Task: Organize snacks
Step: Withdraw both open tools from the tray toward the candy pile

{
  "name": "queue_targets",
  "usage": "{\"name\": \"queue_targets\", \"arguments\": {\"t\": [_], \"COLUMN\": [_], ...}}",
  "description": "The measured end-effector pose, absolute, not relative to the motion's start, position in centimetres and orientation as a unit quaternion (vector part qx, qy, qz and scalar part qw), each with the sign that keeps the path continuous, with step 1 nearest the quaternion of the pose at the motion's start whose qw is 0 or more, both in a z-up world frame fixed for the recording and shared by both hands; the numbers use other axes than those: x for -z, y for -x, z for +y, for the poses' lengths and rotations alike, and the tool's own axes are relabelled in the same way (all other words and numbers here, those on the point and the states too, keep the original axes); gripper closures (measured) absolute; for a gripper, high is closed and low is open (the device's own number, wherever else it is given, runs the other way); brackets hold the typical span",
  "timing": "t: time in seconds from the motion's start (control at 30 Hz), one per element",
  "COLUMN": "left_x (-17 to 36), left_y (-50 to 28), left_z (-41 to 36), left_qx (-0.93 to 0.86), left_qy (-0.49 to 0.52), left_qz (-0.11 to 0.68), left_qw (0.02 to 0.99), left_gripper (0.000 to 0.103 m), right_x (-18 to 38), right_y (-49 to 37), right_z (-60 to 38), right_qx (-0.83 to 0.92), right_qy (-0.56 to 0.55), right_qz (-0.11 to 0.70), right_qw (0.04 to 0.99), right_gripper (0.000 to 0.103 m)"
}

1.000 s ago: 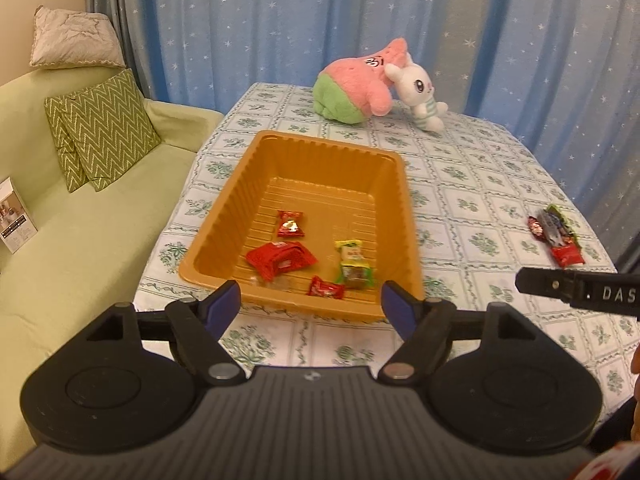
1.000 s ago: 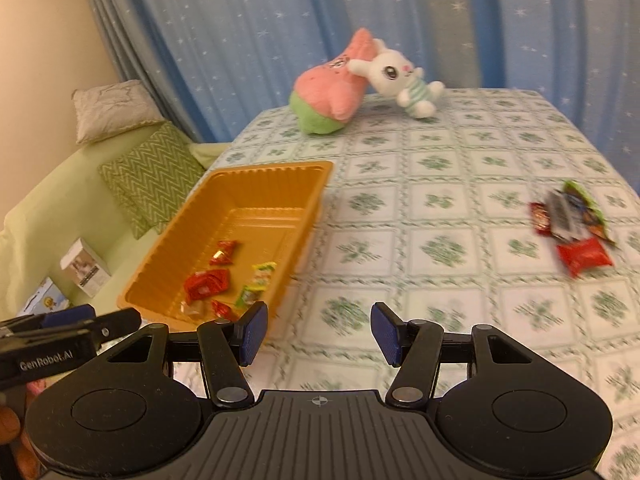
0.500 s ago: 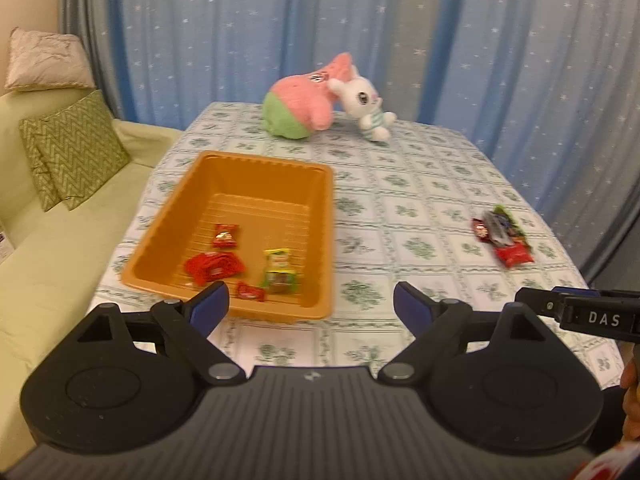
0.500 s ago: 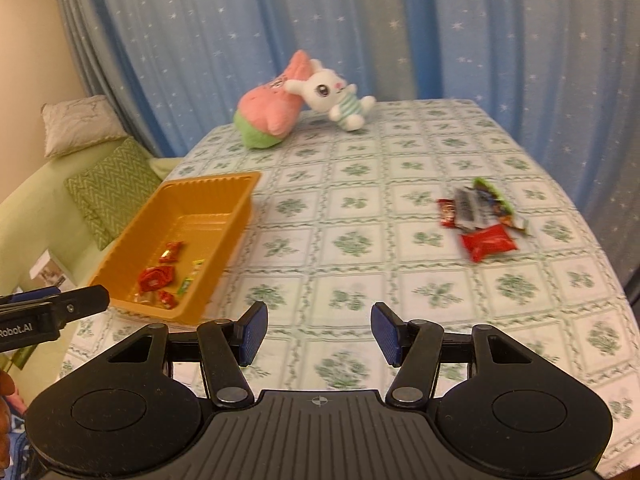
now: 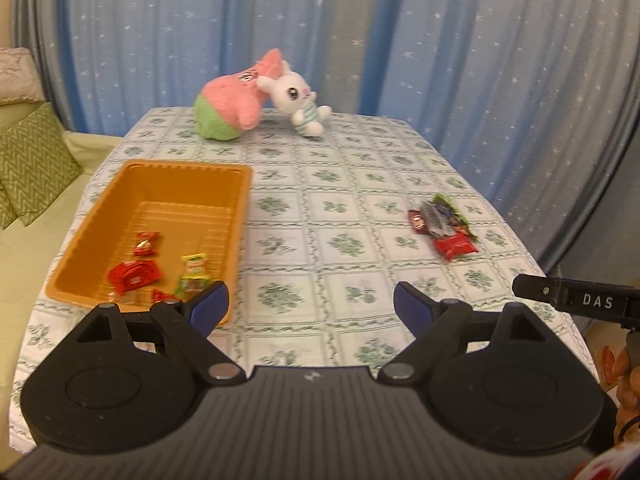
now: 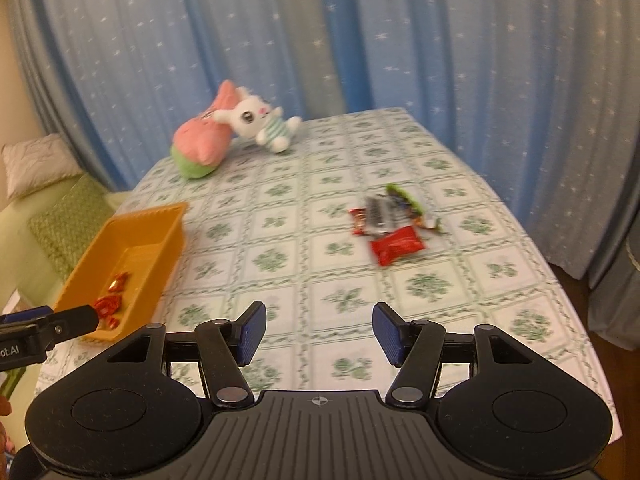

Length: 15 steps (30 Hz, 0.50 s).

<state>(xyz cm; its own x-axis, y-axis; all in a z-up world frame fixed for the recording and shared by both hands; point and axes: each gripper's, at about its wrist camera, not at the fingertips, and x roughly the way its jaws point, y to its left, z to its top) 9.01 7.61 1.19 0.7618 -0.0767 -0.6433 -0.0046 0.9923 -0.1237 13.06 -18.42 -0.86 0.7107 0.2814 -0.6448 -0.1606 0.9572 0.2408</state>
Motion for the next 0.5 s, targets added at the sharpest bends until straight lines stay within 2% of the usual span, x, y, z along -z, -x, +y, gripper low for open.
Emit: {"name": "queue_targets", "arguments": {"t": [0.5], "left_x": [-1.2], "left_y": [-12.1], "left_z": [0.9], "left_qx": [0.102], "left_qy": [0.03], "left_qz": [0.343], "left_qw": [0.933], "left_gripper": [0.015], "right_x": [0.2], "right_y": [-13.5], "right_z": [-25.5], "right_qx": [-0.057], "right_qy": [-0.096], "right_qz": [0.352], "right_qw": [0.929], "right_gripper": [0.044]}}
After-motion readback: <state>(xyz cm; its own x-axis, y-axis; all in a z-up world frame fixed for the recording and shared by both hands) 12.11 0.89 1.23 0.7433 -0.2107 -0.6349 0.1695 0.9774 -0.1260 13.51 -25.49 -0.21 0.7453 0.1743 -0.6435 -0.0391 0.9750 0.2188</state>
